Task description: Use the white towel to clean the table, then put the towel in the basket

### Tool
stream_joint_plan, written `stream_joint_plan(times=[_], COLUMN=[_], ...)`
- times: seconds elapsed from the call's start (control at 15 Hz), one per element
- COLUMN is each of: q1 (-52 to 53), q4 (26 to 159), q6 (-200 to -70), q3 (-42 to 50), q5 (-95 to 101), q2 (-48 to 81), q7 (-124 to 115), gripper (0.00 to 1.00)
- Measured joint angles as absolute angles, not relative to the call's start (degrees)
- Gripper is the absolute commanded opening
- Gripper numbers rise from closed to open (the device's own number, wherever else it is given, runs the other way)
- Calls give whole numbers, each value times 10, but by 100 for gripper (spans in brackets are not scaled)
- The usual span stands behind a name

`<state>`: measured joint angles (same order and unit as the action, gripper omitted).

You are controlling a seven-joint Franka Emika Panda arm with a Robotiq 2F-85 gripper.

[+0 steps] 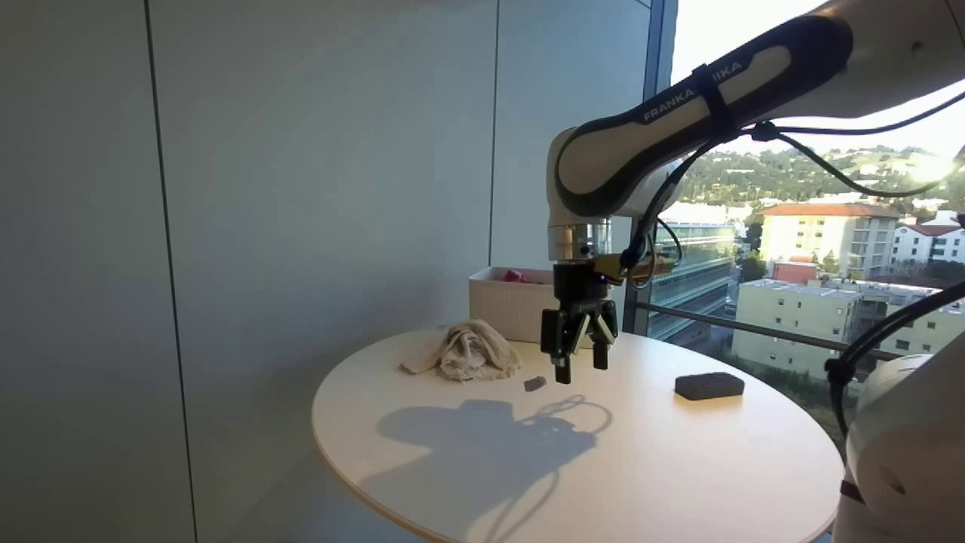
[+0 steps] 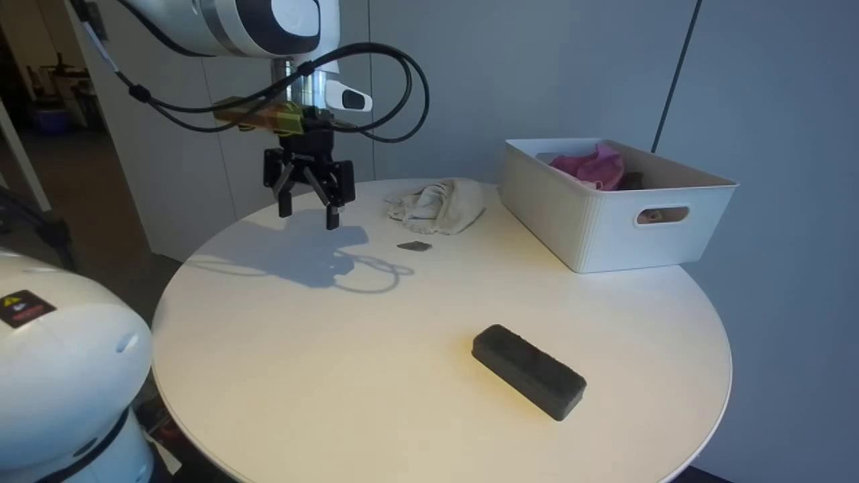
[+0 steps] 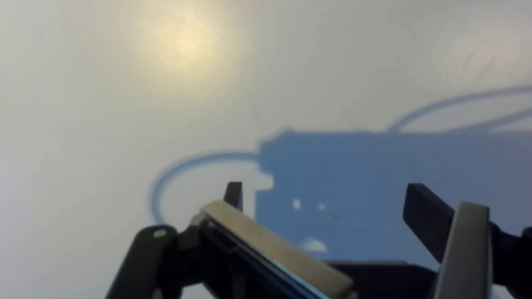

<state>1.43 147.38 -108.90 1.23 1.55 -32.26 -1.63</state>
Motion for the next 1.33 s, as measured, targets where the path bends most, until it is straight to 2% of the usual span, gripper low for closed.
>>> stream_joint_plan(times=[0.27, 0.53, 0.87, 1.33], q1=[14, 14, -1, -28], q4=[1474, 1441, 1316, 1095], q6=[-1102, -1200, -1286, -1281], q3=[11, 2, 1, 29], q5=[16, 37, 104, 70], q2=[-319, -269, -132, 69], q7=[-16, -13, -13, 33], gripper=[100, 100, 100, 100])
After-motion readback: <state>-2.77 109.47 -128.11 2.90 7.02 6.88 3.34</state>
